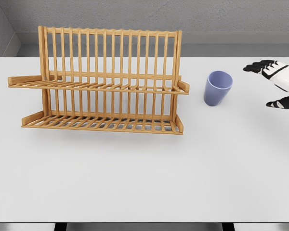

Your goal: Right arm put cup on second shelf

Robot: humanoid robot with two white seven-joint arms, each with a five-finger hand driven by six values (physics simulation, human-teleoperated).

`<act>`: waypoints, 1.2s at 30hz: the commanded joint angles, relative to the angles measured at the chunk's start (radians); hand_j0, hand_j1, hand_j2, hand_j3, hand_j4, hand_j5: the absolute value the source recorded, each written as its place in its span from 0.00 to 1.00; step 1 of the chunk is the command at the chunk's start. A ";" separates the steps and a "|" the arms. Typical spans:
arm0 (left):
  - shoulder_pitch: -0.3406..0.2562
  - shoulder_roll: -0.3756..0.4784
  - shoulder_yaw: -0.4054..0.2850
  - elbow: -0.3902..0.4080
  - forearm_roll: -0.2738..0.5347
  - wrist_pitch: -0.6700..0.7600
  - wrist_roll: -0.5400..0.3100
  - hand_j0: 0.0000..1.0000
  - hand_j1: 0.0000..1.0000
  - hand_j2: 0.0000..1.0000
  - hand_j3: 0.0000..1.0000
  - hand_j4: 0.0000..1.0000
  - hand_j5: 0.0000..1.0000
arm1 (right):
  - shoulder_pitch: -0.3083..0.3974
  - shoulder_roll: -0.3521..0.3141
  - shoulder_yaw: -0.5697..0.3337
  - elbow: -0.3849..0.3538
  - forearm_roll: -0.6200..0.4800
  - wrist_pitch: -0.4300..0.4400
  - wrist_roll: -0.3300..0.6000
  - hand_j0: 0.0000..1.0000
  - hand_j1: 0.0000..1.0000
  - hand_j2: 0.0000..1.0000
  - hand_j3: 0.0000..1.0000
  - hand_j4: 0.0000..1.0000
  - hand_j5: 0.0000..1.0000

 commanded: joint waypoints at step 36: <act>0.000 0.000 0.000 0.000 0.000 0.000 0.000 1.00 1.00 1.00 1.00 1.00 1.00 | -0.627 0.109 0.521 0.332 0.027 0.002 0.288 1.00 1.00 1.00 1.00 1.00 1.00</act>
